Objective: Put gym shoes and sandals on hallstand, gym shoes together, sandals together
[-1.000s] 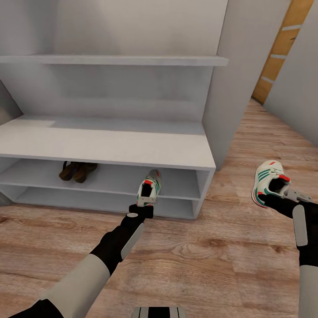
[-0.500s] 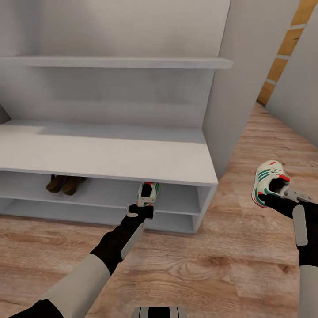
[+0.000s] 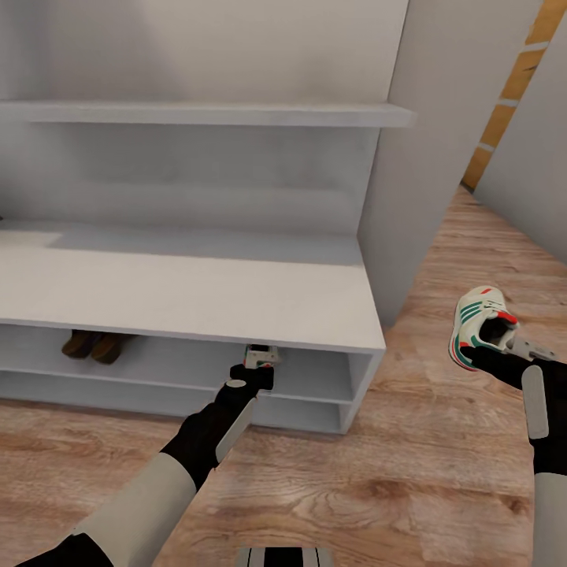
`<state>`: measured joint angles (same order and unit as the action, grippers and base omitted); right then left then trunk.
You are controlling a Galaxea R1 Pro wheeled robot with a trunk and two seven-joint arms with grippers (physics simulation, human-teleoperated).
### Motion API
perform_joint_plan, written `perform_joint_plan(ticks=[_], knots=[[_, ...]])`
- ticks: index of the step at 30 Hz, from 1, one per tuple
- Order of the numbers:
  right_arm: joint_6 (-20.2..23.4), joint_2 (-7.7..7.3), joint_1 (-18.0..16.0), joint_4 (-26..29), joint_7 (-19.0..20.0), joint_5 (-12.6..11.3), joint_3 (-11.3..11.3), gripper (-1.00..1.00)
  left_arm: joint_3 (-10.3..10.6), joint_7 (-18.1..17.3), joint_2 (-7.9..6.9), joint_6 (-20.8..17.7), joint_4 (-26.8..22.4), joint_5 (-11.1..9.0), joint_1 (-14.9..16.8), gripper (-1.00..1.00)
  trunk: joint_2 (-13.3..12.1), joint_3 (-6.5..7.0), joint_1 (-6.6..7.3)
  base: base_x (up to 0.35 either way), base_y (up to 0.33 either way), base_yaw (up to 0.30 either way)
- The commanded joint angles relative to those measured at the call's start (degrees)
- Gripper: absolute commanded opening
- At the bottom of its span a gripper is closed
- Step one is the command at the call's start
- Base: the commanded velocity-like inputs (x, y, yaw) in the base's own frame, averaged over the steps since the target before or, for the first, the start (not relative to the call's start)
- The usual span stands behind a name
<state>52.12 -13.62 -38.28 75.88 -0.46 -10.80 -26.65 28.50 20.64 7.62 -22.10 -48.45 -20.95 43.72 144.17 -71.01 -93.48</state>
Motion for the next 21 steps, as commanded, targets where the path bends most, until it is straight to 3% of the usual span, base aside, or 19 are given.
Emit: perform_joint_plan(ticks=[1,21], knots=[[0.3,0.00,0.0,0.0,-0.1,-0.3,0.0,-1.00,0.2,0.5,-0.03,-0.1,-0.1,-0.6,0.0,-1.00,0.0,-0.05,-0.02,0.294,-0.001,0.000],[0.3,0.00,0.0,0.0,-0.1,-0.3,0.0,-1.00,0.2,0.5,-0.03,-0.1,-0.1,-0.6,0.0,-1.00,0.0,-0.05,-0.02,0.070,0.000,0.000]])
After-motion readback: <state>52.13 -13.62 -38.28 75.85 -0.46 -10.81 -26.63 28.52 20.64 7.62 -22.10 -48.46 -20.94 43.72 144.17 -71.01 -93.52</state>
